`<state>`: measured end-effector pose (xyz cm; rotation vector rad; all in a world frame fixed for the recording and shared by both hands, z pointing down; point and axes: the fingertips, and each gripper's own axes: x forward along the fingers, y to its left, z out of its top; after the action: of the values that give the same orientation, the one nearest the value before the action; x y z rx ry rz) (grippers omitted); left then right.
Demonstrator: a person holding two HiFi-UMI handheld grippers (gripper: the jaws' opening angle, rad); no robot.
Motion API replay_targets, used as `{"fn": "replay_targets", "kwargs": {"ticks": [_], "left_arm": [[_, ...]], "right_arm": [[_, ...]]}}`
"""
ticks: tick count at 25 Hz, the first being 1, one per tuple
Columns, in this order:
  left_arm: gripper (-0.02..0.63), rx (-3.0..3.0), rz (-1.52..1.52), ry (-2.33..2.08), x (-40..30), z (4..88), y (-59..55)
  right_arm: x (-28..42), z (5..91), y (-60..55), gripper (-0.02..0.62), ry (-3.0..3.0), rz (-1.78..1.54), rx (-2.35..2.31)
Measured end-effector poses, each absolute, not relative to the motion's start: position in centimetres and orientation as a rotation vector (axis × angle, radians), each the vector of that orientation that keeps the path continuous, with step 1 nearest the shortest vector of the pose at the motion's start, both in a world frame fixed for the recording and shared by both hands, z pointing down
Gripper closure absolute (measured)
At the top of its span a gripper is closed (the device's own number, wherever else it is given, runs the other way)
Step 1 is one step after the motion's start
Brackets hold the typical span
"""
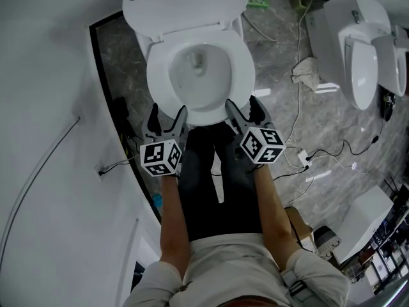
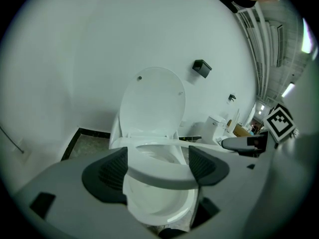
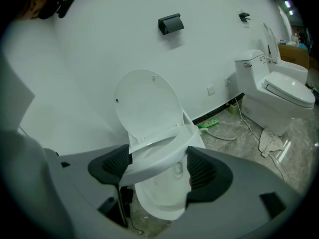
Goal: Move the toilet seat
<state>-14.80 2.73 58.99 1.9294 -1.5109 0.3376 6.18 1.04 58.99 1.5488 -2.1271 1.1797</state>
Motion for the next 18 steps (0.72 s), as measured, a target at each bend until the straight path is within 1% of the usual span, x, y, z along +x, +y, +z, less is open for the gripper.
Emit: {"fn": "replay_targets", "kwargs": {"ticks": [12,18], "left_arm": [[0.204,2.041,0.371,-1.512,-13.9,54.8,4.3],[0.203,2.114,0.483,-1.470,-12.4,54.3,5.9]], "right_arm": [[6.1,57.3,0.0,0.211,-2.156,1.206,1.539],[6.1,56.5,-0.7,0.210,-2.177,1.220,1.543]]}}
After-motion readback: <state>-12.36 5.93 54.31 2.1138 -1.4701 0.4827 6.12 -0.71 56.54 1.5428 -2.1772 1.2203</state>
